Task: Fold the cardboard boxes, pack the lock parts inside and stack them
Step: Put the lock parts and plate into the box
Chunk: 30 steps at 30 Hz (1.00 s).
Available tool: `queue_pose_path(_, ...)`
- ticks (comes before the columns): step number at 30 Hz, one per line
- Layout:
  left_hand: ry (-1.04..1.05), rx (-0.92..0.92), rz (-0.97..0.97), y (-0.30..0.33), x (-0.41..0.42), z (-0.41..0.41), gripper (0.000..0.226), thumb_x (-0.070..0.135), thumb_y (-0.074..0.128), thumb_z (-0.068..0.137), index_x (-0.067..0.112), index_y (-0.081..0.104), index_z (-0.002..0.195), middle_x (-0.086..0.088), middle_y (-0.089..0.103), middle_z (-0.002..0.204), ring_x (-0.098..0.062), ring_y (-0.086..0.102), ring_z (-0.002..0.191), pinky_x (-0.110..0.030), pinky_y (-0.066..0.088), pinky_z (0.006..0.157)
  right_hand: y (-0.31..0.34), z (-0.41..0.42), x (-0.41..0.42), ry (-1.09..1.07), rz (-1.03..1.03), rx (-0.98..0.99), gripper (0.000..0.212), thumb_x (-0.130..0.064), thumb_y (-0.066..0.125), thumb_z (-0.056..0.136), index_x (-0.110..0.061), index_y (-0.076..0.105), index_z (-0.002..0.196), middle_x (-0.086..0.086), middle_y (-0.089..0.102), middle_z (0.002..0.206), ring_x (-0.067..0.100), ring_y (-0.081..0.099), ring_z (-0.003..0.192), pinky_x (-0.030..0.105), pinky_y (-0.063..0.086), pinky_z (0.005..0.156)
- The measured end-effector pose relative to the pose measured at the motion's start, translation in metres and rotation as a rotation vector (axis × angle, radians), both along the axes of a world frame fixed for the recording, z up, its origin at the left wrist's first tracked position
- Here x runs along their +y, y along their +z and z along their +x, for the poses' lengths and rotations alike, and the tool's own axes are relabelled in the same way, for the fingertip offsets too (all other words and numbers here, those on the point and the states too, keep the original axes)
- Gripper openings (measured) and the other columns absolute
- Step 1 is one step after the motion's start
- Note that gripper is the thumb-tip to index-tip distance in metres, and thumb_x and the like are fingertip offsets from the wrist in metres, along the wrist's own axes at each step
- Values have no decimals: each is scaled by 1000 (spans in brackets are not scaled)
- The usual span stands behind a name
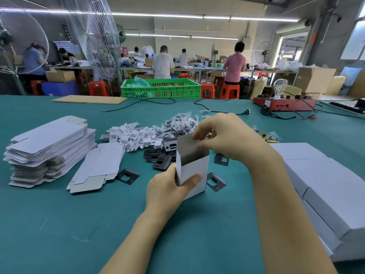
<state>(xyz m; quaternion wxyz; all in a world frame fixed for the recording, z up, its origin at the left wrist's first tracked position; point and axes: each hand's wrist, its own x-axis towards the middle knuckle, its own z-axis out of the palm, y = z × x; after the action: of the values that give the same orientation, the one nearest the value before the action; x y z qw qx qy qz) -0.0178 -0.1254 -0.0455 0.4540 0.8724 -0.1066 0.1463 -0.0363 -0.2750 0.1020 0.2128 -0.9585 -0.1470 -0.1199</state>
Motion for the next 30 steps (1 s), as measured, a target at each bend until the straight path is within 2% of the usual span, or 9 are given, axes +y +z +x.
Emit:
queue_pose_path(6, -68, 29, -130, -4, 0, 1, 28, 49, 75, 79, 31, 65, 98, 17, 71, 86, -5, 64, 81, -29, 53, 69, -8, 6, -13, -8, 192, -18, 9, -18, 67, 86, -17, 74, 91, -5, 69, 77, 2, 62, 67, 16, 51, 65)
queue_pose_path(10, -212, 167, -461, 0, 0, 6, 26, 23, 78, 83, 34, 66, 103, 19, 73, 95, -2, 68, 88, -16, 53, 69, -22, 15, -24, -138, 391, -27, 19, -26, 61, 92, -11, 71, 85, 4, 71, 77, 16, 66, 72, 32, 53, 72)
queue_pose_path(13, -265, 246, -687, 4, 2, 9, 33, 23, 82, 76, 23, 67, 105, 8, 76, 97, -11, 72, 89, -21, 56, 68, -33, 21, -29, -225, 456, -19, 25, -24, 58, 94, -6, 70, 82, 9, 72, 79, 21, 66, 75, 36, 54, 76)
queue_pose_path(16, -295, 310, -842, 4, 2, 11, 46, 25, 87, 68, 16, 67, 109, -2, 76, 103, -21, 72, 96, -35, 59, 77, -49, 24, -24, -233, 685, 25, 29, -29, 54, 97, -9, 69, 81, 4, 71, 76, 14, 63, 69, 36, 53, 72)
queue_pose_path(21, -372, 308, -846, 4, -3, 10, 46, 21, 79, 68, 11, 68, 111, -7, 74, 108, -26, 69, 101, -41, 57, 87, -83, 17, -2, -235, 1069, 197, 43, -52, 41, 98, -17, 65, 92, -2, 71, 80, 12, 66, 71, 28, 50, 65)
queue_pose_path(24, -431, 276, -770, 5, -9, 5, 49, 20, 77, 70, 14, 64, 117, -5, 73, 111, -24, 68, 105, -40, 56, 89, -106, 5, 2, -162, 1179, 225, 50, -63, 35, 93, -27, 69, 96, -4, 74, 90, 9, 70, 75, 22, 51, 57)
queue_pose_path(25, -457, 270, -747, 6, -11, 3, 49, 20, 75, 72, 16, 62, 119, -3, 73, 112, -22, 68, 105, -35, 56, 86, -114, 2, 3, -141, 1222, 232, 53, -67, 35, 88, -29, 71, 95, -2, 75, 94, 10, 71, 79, 25, 54, 59)
queue_pose_path(27, -500, 281, -733, 8, -16, -1, 51, 24, 73, 76, 16, 59, 124, -4, 72, 116, -21, 67, 107, -30, 56, 83, -125, -1, 6, -119, 1313, 265, 63, -73, 37, 77, -27, 73, 101, 2, 74, 103, 16, 70, 95, 37, 57, 81)
queue_pose_path(30, -530, 354, -784, 13, -20, -6, 63, 55, 68, 80, 18, 58, 131, -7, 68, 125, -23, 64, 115, -37, 53, 93, -133, -1, 12, -63, 1369, 299, 67, -78, 39, 73, -32, 73, 107, 1, 72, 112, 17, 66, 108, 41, 47, 100)
